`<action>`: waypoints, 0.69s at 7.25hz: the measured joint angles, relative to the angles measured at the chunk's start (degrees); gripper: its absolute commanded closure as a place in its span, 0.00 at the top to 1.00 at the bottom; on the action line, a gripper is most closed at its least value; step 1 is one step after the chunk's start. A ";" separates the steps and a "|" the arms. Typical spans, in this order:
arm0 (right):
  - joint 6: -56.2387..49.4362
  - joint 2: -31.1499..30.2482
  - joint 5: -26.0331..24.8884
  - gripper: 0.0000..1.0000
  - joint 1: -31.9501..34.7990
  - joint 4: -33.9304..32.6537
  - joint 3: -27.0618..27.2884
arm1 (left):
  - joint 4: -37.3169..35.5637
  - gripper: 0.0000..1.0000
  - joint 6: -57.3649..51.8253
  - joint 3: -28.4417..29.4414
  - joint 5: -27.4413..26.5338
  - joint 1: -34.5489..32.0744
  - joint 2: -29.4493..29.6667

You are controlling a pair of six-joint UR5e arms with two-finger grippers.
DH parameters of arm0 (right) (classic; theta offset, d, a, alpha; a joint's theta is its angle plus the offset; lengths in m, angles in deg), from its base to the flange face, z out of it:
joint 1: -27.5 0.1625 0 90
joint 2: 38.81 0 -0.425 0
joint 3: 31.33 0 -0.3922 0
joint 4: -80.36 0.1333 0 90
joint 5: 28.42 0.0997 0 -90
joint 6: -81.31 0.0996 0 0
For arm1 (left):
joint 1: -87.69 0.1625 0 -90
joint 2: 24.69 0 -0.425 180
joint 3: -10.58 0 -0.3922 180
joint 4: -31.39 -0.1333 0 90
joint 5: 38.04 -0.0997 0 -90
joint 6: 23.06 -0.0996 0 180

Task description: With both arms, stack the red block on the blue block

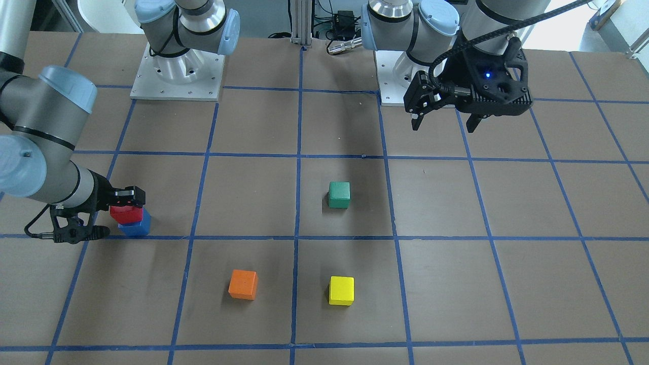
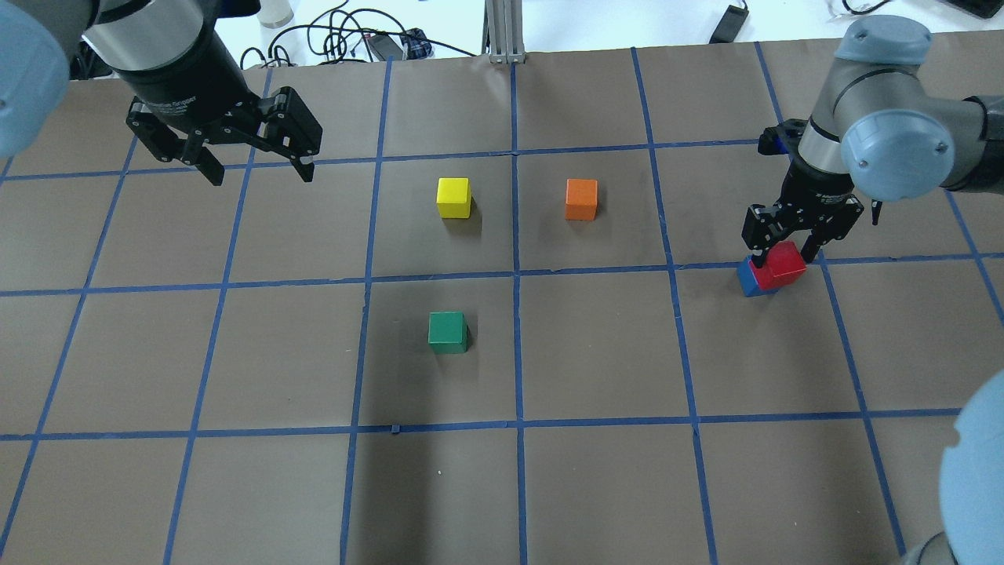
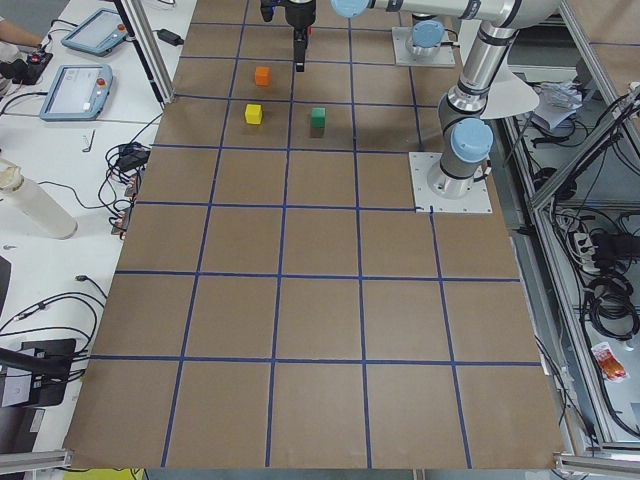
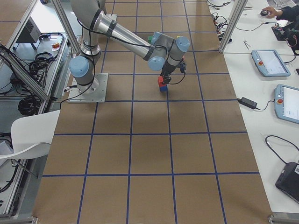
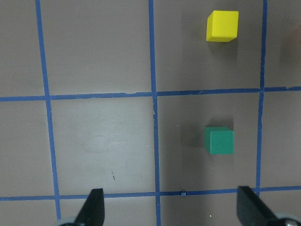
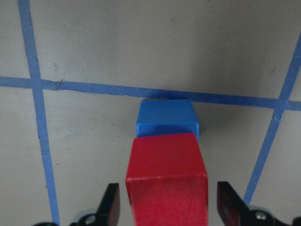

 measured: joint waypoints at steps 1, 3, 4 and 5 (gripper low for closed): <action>0.21 -0.12 -0.04 1.00 0.00 0.01 -0.09 | -0.08 1.00 0.02 0.00 0.00 0.00 0.01; 0.55 -1.50 -0.03 1.00 0.13 1.13 -1.58 | -0.18 1.00 0.03 0.00 0.00 0.00 0.03; 0.93 -2.95 0.16 1.00 0.26 2.72 -2.86 | -0.20 1.00 0.03 0.00 0.00 0.00 0.03; 2.17 -4.75 0.39 1.00 0.56 5.88 -4.76 | -0.21 1.00 0.03 0.00 0.00 0.00 0.06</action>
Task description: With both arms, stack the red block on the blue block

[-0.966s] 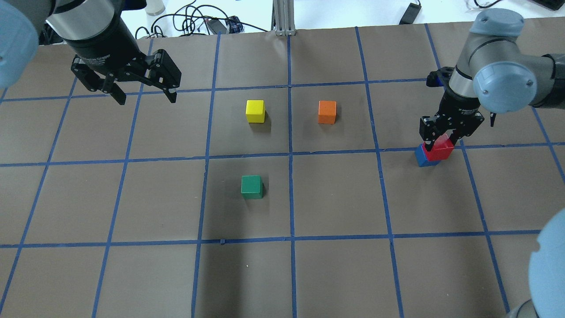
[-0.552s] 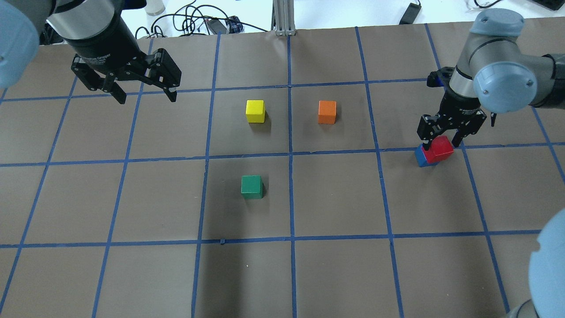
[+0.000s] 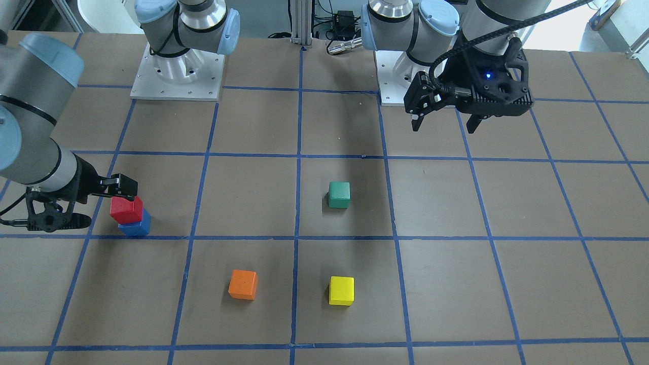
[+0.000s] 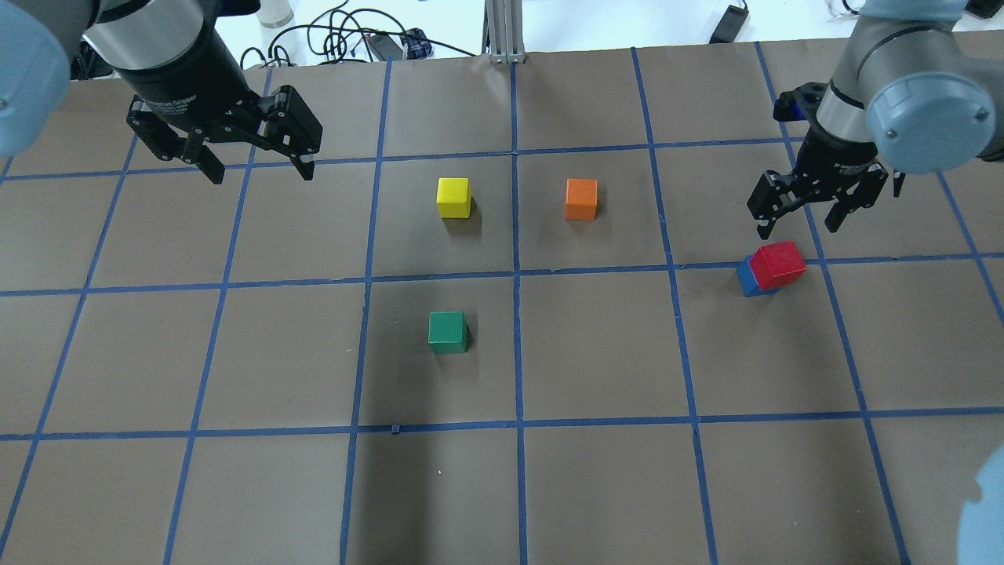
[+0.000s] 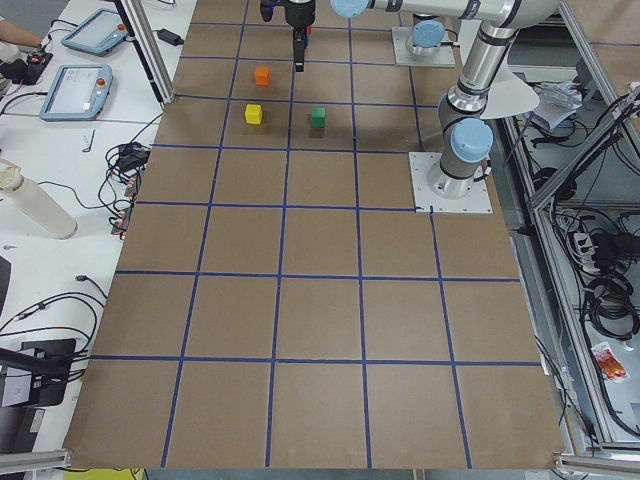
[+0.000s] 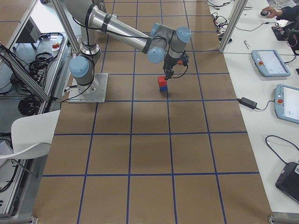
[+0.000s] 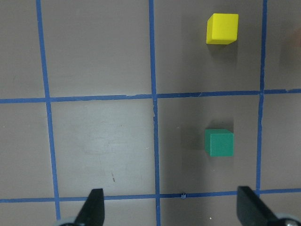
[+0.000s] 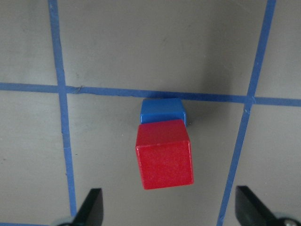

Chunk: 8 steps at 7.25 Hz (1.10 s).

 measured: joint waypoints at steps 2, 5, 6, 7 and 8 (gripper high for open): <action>5.34 -3.51 1.18 1.00 1.40 9.06 -5.39 | -0.18 1.00 0.00 0.00 0.00 0.00 0.04; 17.81 -6.37 2.02 1.00 9.80 17.61 -12.58 | -0.26 1.00 0.00 0.00 0.00 0.00 0.06; 19.97 -6.18 2.05 1.00 12.35 18.19 -13.08 | -0.27 1.00 0.00 0.00 0.00 0.01 0.06; 20.89 -6.16 2.06 1.00 14.32 18.36 -13.14 | -0.27 1.00 0.00 0.00 0.00 0.05 0.06; 21.01 -6.12 2.12 1.00 15.54 18.38 -13.05 | -0.27 1.00 0.00 0.00 0.02 0.07 0.06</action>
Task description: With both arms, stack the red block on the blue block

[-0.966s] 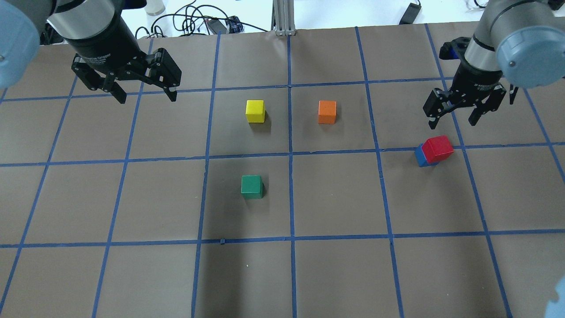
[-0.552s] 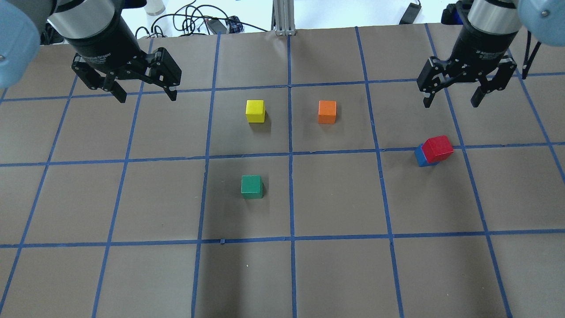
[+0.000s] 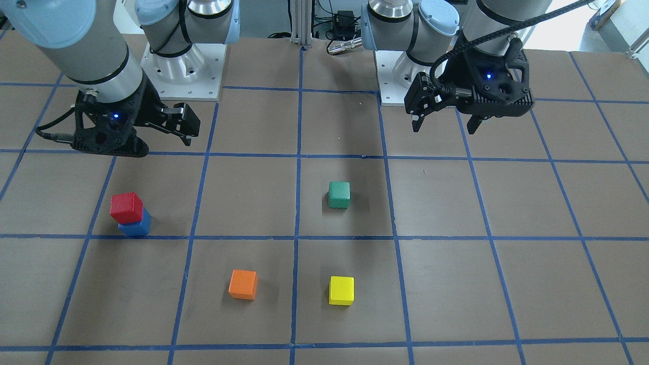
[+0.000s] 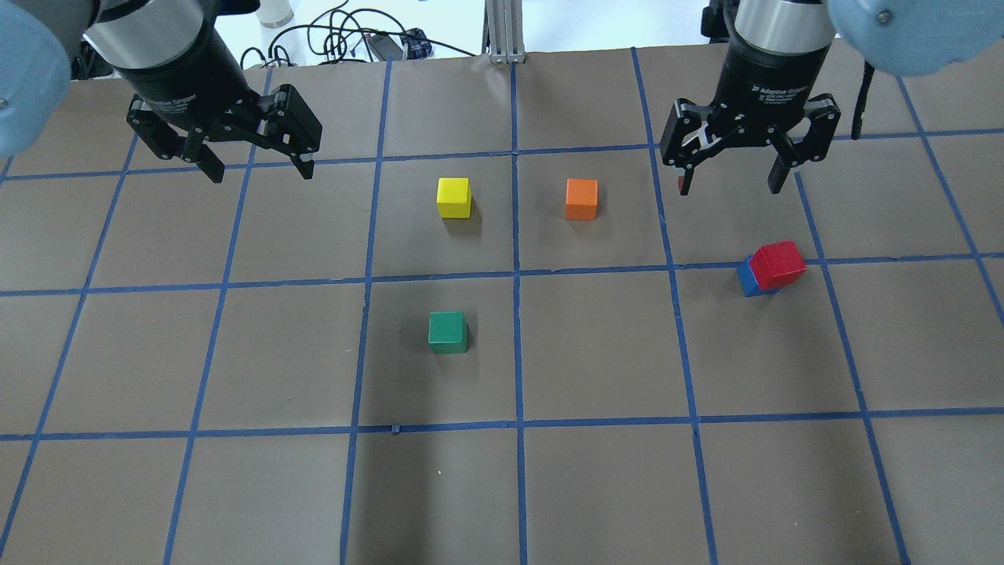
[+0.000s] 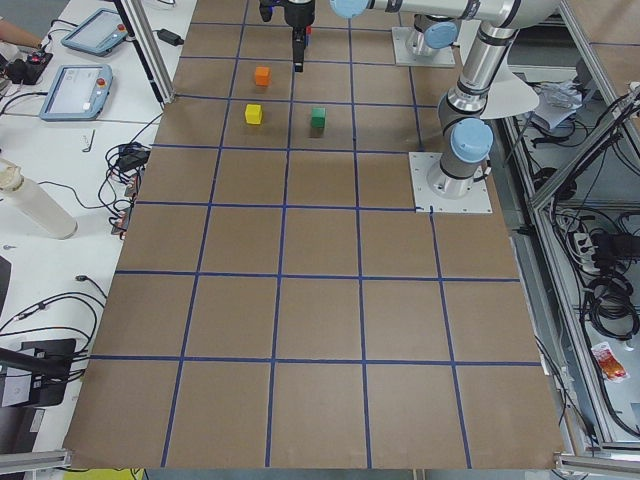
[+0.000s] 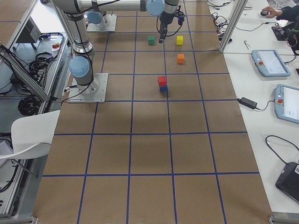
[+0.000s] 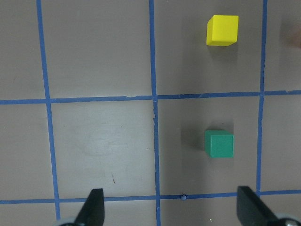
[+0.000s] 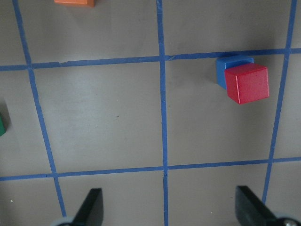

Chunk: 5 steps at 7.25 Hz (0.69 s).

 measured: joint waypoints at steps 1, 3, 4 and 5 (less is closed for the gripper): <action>-0.15 0.06 -0.01 1.00 0.49 0.00 0.11 | 0.00 1.00 0.00 0.00 0.02 0.01 0.00; 0.11 0.16 -0.62 1.00 0.39 -0.10 0.20 | -0.06 1.00 -0.06 0.00 -0.02 0.01 0.00; 0.27 0.14 -0.86 1.00 0.00 -0.22 0.22 | -0.08 1.00 -0.08 0.00 -0.02 0.01 0.00; 0.43 0.07 -0.98 1.00 -0.17 -0.28 0.21 | -0.09 1.00 -0.08 0.00 -0.02 0.01 0.00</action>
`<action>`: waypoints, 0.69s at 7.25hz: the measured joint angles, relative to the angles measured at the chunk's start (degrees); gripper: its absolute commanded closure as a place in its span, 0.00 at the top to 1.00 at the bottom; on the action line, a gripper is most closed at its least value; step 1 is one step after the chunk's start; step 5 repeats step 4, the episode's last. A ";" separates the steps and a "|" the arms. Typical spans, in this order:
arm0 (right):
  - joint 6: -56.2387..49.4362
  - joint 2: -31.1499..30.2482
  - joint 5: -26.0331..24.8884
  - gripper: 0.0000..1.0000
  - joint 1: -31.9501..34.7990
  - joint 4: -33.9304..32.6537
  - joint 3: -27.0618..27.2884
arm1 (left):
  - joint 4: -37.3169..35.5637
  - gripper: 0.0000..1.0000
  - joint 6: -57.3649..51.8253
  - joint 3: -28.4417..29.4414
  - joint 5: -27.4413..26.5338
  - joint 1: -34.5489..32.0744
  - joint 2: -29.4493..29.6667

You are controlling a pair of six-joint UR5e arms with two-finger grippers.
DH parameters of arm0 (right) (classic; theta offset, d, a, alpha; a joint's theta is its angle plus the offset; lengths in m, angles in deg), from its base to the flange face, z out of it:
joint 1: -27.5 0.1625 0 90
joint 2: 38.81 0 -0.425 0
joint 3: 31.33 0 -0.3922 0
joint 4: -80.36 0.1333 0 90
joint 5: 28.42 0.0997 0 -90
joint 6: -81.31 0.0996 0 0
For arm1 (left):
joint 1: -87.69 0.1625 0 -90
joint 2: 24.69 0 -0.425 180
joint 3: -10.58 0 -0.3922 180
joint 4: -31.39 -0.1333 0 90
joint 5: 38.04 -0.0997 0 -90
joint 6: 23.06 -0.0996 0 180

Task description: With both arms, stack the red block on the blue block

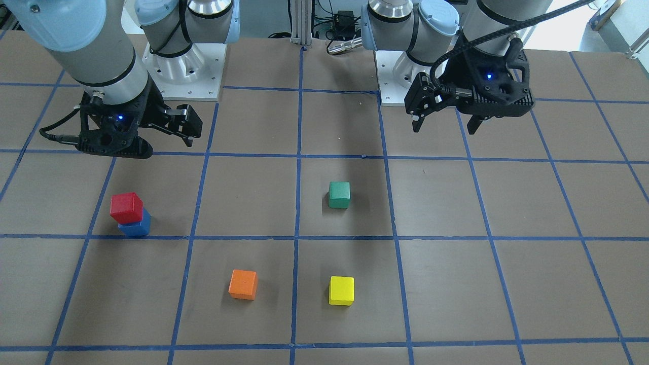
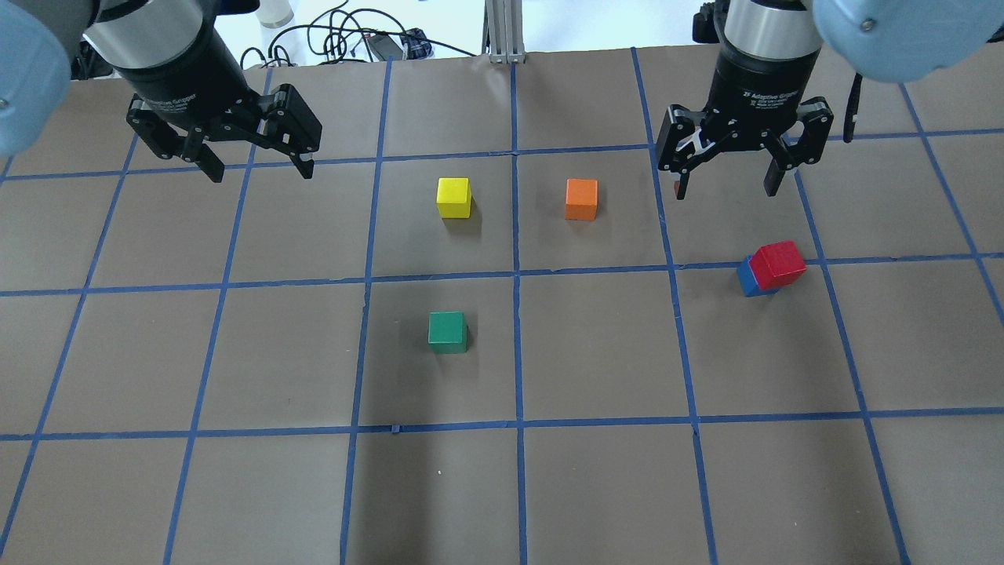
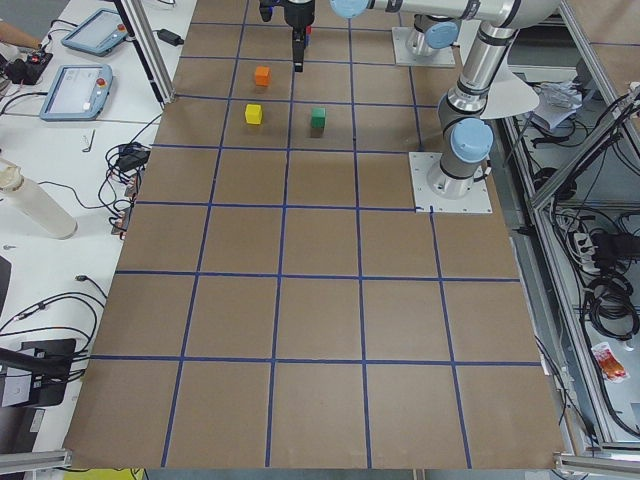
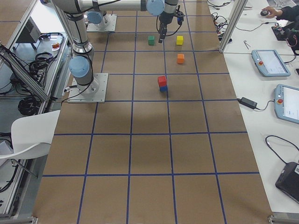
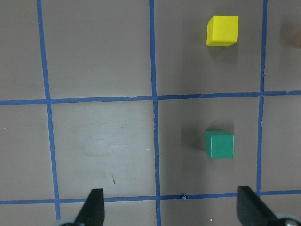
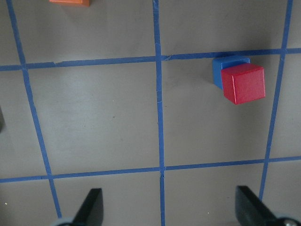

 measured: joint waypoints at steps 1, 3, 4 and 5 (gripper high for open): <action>0.13 -0.04 -0.07 1.00 0.00 -0.02 -0.01 | 0.00 1.00 0.00 0.00 0.02 0.00 0.00; 0.27 -0.09 -0.05 1.00 0.07 -0.09 0.00 | 0.00 1.00 0.00 0.00 0.04 0.00 0.00; 0.43 -0.12 -0.06 1.00 -0.04 -0.15 0.00 | 0.00 1.00 0.00 0.00 0.06 0.00 0.00; 0.43 -0.12 -0.06 1.00 -0.04 -0.15 0.00 | 0.00 1.00 0.00 0.00 0.06 0.00 0.00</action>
